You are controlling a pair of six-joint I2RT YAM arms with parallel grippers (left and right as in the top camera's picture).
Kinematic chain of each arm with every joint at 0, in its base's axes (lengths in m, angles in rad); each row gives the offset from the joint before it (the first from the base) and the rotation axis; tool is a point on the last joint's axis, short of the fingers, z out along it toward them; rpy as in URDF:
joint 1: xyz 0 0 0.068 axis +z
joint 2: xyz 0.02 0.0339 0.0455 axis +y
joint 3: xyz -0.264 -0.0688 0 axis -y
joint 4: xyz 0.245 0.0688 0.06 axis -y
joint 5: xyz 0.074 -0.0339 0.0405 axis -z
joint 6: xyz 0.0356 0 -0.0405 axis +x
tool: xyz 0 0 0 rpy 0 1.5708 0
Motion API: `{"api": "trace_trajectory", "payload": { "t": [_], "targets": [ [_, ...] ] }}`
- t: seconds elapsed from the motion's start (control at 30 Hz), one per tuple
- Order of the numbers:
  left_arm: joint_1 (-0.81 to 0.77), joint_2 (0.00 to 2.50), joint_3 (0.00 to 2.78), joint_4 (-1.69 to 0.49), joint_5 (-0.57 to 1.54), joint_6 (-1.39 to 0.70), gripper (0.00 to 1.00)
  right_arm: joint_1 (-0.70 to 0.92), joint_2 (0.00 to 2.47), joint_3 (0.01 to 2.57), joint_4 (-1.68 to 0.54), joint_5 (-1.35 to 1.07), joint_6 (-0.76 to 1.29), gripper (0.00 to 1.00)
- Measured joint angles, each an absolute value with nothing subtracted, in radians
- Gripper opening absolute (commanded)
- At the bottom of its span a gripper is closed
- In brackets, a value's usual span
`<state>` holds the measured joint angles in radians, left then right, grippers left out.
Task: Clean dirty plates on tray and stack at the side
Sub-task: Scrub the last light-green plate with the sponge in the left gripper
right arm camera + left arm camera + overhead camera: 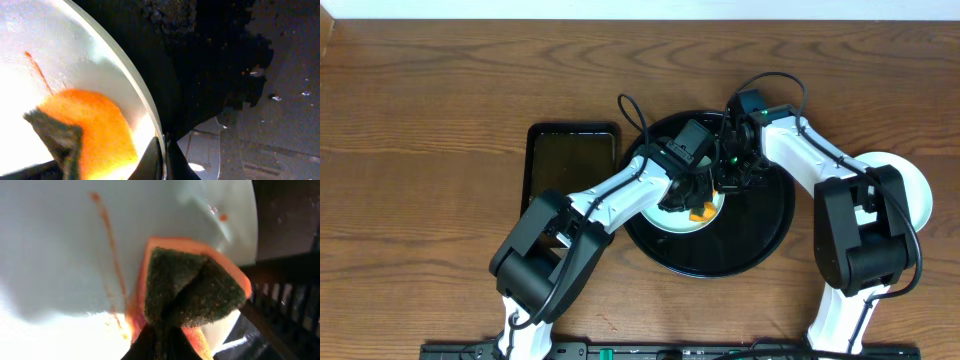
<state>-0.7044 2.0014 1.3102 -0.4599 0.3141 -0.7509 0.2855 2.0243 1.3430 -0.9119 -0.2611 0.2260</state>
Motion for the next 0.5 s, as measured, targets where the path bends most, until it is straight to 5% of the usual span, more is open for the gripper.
{"api": "trace_trajectory", "payload": {
  "t": [0.5],
  "targets": [
    [-0.583,2.001,1.311,-0.466,0.116,-0.541,0.08,0.286,2.024,1.345,-0.920,-0.261,0.226,0.01]
  ]
}}
